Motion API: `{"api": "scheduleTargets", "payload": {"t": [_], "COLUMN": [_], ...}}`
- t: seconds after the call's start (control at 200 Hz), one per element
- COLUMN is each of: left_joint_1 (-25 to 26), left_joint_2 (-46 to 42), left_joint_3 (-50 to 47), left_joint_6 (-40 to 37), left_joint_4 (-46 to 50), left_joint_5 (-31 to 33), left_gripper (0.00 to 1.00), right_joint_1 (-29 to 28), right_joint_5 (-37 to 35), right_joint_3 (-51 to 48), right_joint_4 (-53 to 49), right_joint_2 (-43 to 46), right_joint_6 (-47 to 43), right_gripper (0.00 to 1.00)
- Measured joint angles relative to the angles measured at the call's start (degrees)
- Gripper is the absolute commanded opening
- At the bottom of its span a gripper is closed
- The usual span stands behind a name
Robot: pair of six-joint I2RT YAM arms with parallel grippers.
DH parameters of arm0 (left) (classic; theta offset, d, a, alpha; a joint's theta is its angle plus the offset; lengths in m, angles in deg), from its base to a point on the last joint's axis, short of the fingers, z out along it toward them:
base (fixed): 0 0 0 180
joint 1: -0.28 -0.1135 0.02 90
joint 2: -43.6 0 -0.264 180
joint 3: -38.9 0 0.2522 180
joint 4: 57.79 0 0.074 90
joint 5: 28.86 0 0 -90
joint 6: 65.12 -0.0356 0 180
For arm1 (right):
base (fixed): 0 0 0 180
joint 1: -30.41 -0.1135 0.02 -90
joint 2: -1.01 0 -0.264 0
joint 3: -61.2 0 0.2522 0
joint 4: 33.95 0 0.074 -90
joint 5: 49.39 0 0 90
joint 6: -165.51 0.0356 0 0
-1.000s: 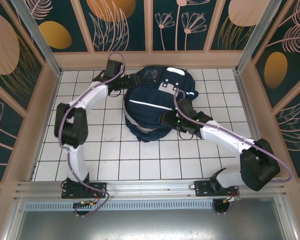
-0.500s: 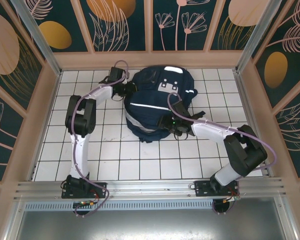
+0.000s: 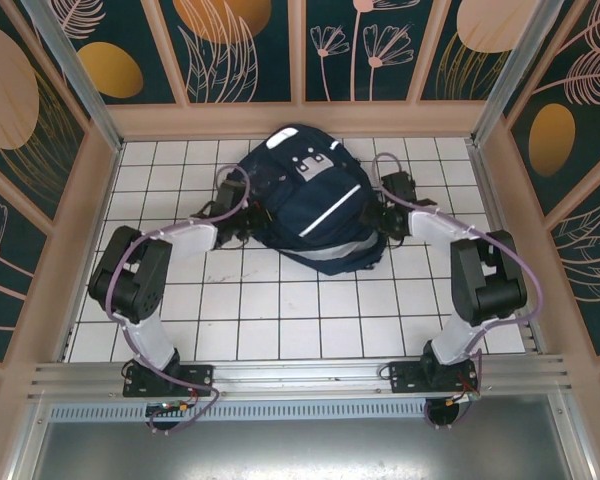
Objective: Pack books, pencil case, and school supplies into a backpack
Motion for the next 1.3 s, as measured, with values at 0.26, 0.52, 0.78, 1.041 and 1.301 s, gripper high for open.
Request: {"api": "scheduleTargets", "payload": {"t": [0.26, 0.52, 0.78, 1.041, 1.301], "left_joint_1": [8.37, 7.87, 7.87, 7.87, 7.58], "left_joint_2": [-2.64, -15.93, -15.5, -8.57, -2.78], "left_joint_3": [0.83, -2.91, -11.89, -11.89, -9.68], "left_joint_6": [6.82, 7.67, 11.58, 14.36, 15.82], "left_joint_4": [2.6, 7.15, 6.97, 0.33, -4.37], "left_joint_5": [0.04, 5.88, 6.88, 6.88, 7.15], "left_gripper": [0.37, 0.44, 0.46, 0.57, 0.05], "right_joint_1": [5.46, 2.27, -9.16, -20.76, -31.87], "right_joint_5": [-0.9, -0.5, 1.16, 0.39, -2.34], "right_joint_3": [7.63, 1.14, -10.54, -17.42, -22.14], "right_joint_4": [-2.86, -4.28, -0.72, 2.67, 7.15], "right_joint_2": [-3.15, 11.26, 25.38, 27.76, 25.94], "right_joint_6": [-2.97, -2.6, -2.49, -2.49, -2.75], "right_gripper": [0.74, 0.75, 0.66, 0.56, 0.49]}}
